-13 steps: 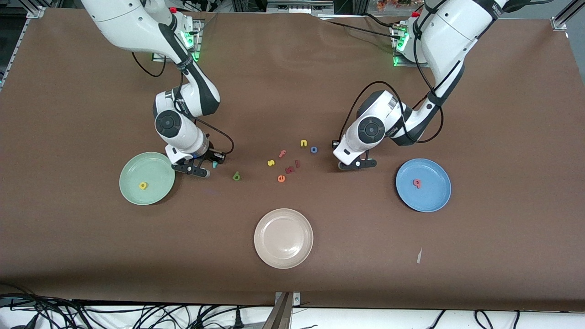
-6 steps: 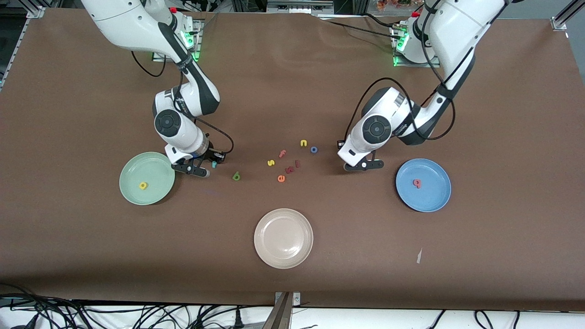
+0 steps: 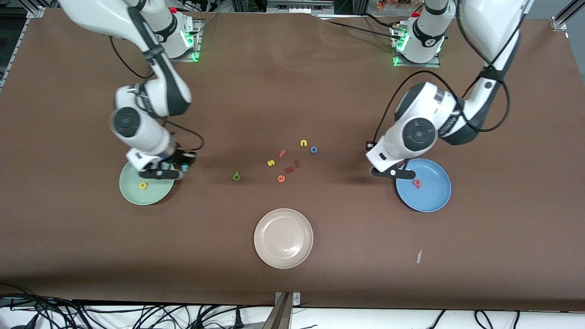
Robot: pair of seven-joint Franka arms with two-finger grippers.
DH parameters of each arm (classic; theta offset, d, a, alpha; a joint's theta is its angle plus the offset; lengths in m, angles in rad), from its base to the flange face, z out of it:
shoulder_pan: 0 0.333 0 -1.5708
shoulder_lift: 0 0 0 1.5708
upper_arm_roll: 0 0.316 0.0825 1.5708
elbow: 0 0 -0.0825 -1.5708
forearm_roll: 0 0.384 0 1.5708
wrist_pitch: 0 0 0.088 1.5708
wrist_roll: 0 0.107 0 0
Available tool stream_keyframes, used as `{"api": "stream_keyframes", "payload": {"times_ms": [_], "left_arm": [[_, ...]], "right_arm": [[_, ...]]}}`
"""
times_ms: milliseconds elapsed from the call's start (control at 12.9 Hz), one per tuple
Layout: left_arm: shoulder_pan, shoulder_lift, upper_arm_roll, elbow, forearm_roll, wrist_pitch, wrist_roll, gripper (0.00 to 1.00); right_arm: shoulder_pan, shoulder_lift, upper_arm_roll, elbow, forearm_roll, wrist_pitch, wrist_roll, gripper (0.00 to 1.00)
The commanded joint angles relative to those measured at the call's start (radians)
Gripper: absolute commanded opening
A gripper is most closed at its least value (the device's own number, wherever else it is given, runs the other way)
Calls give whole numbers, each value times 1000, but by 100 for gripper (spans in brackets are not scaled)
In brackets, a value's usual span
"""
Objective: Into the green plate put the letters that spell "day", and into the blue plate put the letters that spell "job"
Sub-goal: 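Drop cyan y on the green plate while the left gripper drops l on blue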
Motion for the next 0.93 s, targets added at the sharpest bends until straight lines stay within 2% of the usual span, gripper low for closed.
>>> {"api": "stream_keyframes", "payload": {"times_ms": [0,155,233,311,544,855], "left_arm": [[73,1,-1,21,82,-20,173,0],[108,21,-2,25,185,-8,217,0],[125,37,-2,24,202,2,219,0],[133,60,-1,24,230,31,219,0],[196,139,-1,19,270,133,225,0],[191,205,-2,18,269,193,224,0]], "right_arm": [[-142,-54,13,-31,-30,-57,-216,21],[-186,-46,13,-47,-27,-51,-278,67],[-187,-46,13,-47,-23,-51,-272,80],[-186,-47,14,-44,-18,-53,-260,87],[-149,-29,36,-18,-15,-50,-133,89],[110,158,34,209,-10,-45,207,89]]}}
